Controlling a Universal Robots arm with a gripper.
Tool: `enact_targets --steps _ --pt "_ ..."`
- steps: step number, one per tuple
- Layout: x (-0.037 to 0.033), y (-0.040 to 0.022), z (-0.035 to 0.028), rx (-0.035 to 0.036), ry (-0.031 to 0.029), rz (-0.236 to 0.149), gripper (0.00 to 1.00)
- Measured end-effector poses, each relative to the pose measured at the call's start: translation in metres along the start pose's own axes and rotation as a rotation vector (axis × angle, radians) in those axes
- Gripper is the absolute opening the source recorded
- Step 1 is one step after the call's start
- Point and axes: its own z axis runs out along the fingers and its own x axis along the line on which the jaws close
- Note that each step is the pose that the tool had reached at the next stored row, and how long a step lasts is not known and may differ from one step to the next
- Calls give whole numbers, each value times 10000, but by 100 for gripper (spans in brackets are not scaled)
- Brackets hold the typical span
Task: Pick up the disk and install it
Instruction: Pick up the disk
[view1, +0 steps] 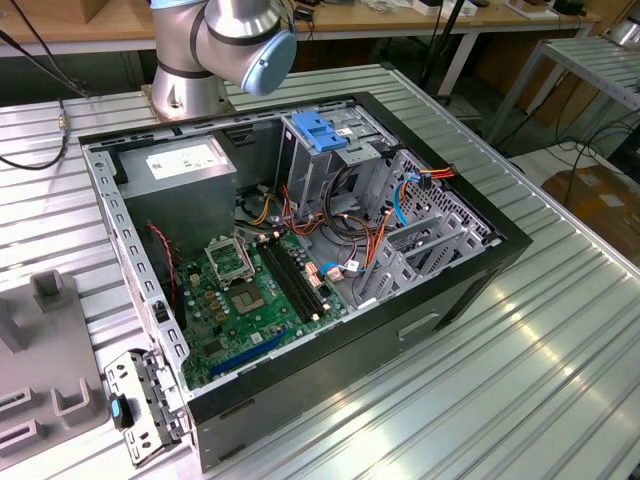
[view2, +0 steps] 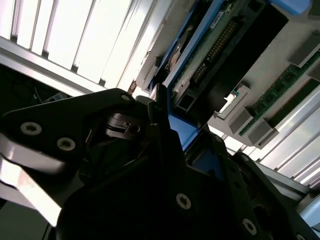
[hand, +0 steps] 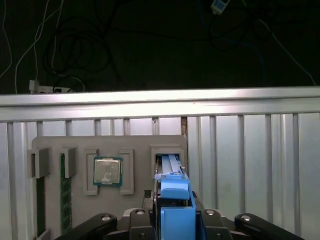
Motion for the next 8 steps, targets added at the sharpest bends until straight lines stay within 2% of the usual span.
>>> enact_targets --steps 8 --pt "2 0 -2 -4 1 -48 37"
